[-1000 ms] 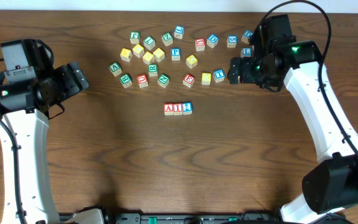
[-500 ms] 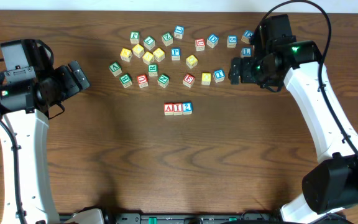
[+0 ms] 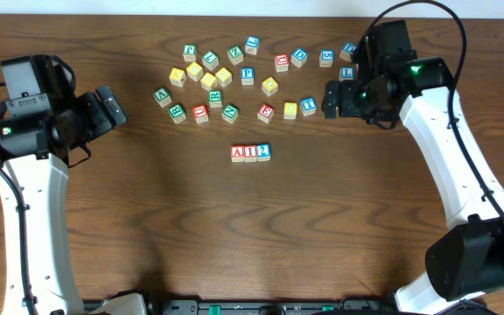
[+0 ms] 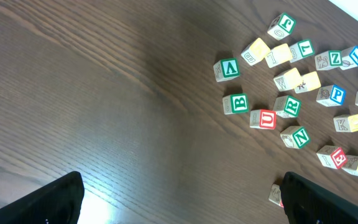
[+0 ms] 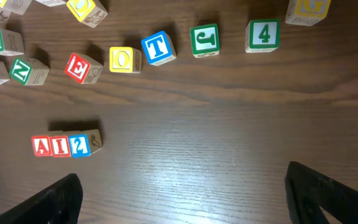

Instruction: Spell out AI2

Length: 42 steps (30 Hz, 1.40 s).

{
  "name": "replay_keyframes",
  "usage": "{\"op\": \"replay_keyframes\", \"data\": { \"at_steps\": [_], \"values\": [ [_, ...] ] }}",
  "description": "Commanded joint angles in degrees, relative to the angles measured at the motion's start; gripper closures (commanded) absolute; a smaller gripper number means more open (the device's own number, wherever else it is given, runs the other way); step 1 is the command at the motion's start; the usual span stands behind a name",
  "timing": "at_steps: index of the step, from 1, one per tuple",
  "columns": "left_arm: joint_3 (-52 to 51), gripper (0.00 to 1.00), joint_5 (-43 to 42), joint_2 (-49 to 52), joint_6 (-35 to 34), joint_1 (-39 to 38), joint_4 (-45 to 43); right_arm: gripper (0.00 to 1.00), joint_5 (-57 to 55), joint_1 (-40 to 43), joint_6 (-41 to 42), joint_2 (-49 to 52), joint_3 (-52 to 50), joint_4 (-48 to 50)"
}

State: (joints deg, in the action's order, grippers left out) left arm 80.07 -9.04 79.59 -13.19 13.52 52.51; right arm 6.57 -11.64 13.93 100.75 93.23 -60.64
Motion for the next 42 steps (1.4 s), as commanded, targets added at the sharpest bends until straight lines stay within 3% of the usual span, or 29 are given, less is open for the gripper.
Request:
{"op": "replay_keyframes", "data": {
  "at_steps": [1,31,42],
  "values": [
    [1.09,0.01,0.33,-0.61,0.46,0.28,0.2,0.01,-0.66,0.31,-0.92,-1.42,0.72,-0.04],
    [1.09,0.0,0.33,-0.61,0.46,0.28,0.2,0.01,-6.34,0.31,-1.09,-2.71,0.72,3.48],
    [1.09,0.0,0.33,-0.61,0.46,0.28,0.2,0.01,-6.43,0.46,-14.14,-15.21,-5.29,19.1]
  ]
}}
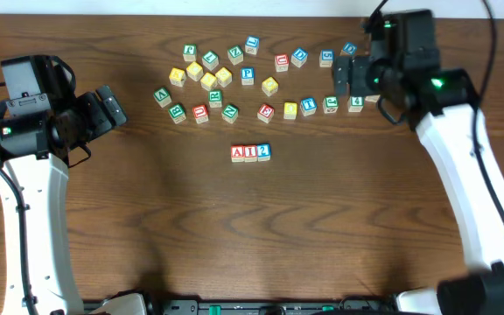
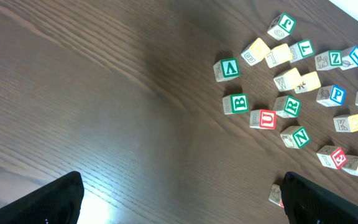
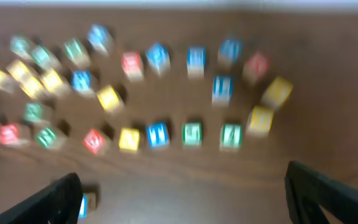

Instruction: Spell out AI2

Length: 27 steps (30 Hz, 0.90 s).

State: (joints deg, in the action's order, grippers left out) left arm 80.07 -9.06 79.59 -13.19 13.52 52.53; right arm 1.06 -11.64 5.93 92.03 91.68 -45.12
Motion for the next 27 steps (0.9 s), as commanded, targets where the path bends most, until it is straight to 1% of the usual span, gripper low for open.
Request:
{"op": "replay_keyframes", "data": {
  "at_steps": [1,4,7,11,12,16,19,22,25,27],
  "values": [
    [1.09,0.0,0.35,-0.61,0.46,0.28,0.17,0.01,-0.92,0.55,-6.71,-8.59,-6.03,6.43],
    [1.09,0.0,0.35,-0.61,0.46,0.28,0.17,0.01,-0.9,1.25,-6.93,-15.89,-14.82,16.17],
    [1.09,0.0,0.35,-0.61,0.46,0.28,0.17,0.01,-0.68,2.67,-6.88,-24.59,-26.08,25.97],
    [1.09,0.0,0.35,-0.61,0.46,0.28,0.17,0.01,-0.66,4.02,-6.84,-36.09,-40.74,35.89],
    [1.09,0.0,0.35,-0.61,0.46,0.28,0.17,0.01,-0.5,4.39,-6.84,-40.26,-45.94,39.58],
    [1.09,0.0,0.35,-0.61,0.46,0.28,0.17,0.01,-0.46,5.57,-6.82,-53.35,-61.02,49.09],
    [1.09,0.0,0.35,-0.61,0.48,0.28,0.17,0.01,-0.44,6.45,-5.4,-64.0,-71.63,53.44],
    [1.09,0.0,0.35,-0.61,0.46,0.28,0.17,0.01,-0.42,7.02,-3.63,-72.89,-79.62,55.58],
    [1.09,0.0,0.35,-0.61,0.46,0.28,0.17,0.01,-0.26,7.21,-2.75,-80.32,-85.81,56.06],
    [1.09,0.0,0.35,-0.61,0.46,0.28,0.17,0.01,-0.26,7.21,-2.75,-82.55,-87.76,56.08]
  ]
}}
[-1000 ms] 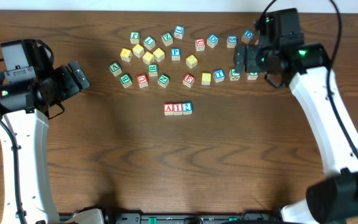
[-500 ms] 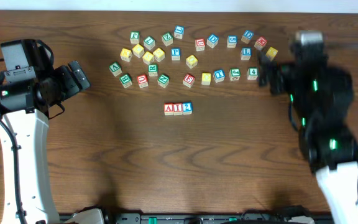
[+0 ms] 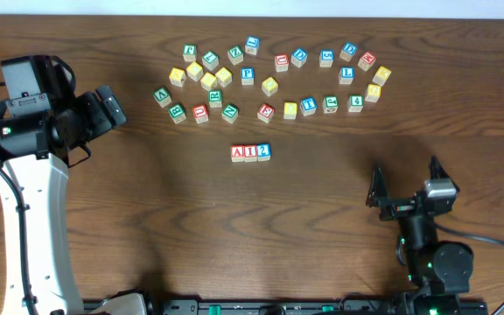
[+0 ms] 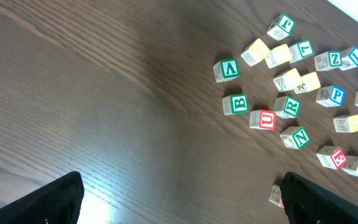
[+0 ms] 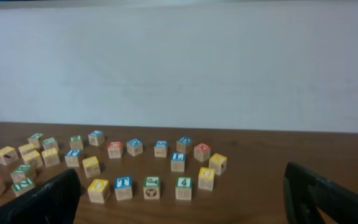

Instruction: Spell out AI2

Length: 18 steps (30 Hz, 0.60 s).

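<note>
Three blocks reading A, I, 2 [image 3: 250,152] stand touching in a straight row at the table's middle: red A, red I, blue 2. Neither gripper touches them. My left gripper [image 3: 115,105] hangs open at the left, well away from the row; in the left wrist view [image 4: 182,208] nothing lies between its fingers, and one edge of a block [image 4: 275,195] peeks out beside the right finger. My right gripper [image 3: 404,177] sits open at the front right, its arm folded low. The right wrist view [image 5: 182,202] looks level across the table.
Several loose letter and number blocks [image 3: 269,86] lie scattered in a band along the back of the table. They show in the left wrist view as blocks [image 4: 291,106] and in the right wrist view as blocks [image 5: 151,186]. A white wall [image 5: 179,68] rises behind the table.
My right arm has gone from above the back-right blocks to a folded pose at the front right. Its camera now faces the wall. The left arm and the row are unchanged.
The A, I, 2 row stood complete at the oldest moment, with my right gripper open above the blocks right of it. Then the right gripper was higher over the back-right blocks. Now it rests at the front right. The left arm stayed still.
</note>
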{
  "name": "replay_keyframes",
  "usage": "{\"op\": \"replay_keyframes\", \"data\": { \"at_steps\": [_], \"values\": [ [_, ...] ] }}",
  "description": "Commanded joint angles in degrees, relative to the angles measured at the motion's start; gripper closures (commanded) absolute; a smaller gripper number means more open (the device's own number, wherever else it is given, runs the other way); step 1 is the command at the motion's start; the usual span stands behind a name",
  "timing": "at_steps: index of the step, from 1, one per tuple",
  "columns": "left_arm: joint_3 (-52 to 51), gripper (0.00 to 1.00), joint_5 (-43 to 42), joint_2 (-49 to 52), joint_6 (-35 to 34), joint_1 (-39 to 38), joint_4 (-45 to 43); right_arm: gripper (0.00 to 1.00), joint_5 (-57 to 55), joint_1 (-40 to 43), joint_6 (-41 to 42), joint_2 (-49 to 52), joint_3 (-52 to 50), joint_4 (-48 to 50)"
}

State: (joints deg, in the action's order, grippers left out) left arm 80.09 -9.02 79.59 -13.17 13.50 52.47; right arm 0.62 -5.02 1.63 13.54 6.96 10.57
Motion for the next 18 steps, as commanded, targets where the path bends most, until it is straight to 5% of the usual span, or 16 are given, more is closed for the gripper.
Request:
{"op": "replay_keyframes", "data": {
  "at_steps": [1,18],
  "values": [
    [1.07,0.0,0.31,-0.61,0.44,0.31,0.24,0.01,0.17,0.59,1.55,-4.9,-3.78,0.37],
    [1.07,0.0,0.31,-0.61,0.46,0.31,0.24,0.01,1.01,0.52,1.53,-13.22,-6.64,-14.84]
  ]
}}
